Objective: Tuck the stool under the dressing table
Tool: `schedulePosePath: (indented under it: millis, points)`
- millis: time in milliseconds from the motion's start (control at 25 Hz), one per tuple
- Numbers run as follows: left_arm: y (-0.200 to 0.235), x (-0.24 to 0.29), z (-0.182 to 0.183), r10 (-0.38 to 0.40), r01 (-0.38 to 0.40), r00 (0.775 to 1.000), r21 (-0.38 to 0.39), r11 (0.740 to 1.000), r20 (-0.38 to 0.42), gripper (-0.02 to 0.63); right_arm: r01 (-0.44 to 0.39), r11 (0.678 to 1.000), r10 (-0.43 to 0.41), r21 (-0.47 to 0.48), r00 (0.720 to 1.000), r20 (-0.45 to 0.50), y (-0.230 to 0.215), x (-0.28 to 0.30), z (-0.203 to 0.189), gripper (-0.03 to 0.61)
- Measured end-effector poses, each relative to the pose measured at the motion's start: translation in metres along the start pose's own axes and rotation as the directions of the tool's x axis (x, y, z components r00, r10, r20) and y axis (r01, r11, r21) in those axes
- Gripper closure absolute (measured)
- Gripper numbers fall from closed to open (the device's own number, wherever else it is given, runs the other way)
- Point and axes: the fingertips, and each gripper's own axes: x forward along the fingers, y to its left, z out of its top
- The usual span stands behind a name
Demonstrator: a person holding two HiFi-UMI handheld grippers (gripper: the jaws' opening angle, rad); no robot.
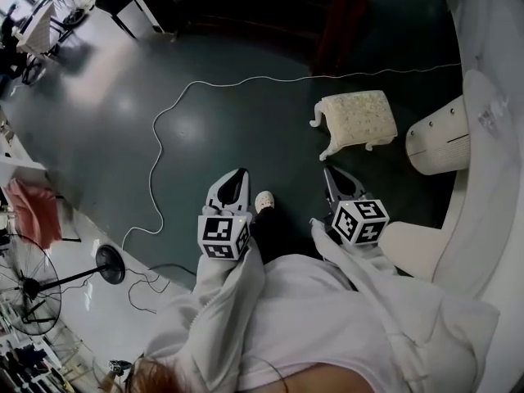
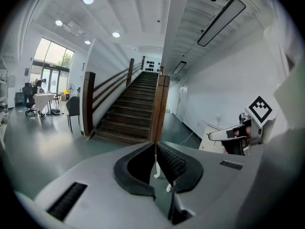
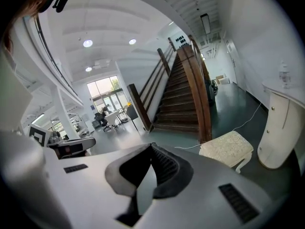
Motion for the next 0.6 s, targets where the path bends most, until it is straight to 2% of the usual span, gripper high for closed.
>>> schedulePosePath:
  millis: [400,600]
  points:
    - [0.067,0.047,0.017,-0.023,0.023,1.0,-0.005,1.0,0.009,0.591,0.011,1.0,-0.011,0.021,1.0,0.001,0.013,0.075,0.023,0.528]
    - [0.097,0.059,0.023,-0.029,0.029,1.0,0.009,1.0,0.007,0.591,0.043,0.997,-0.043,0.065,0.999,0.009,0.014,0.106,0.031,0.528]
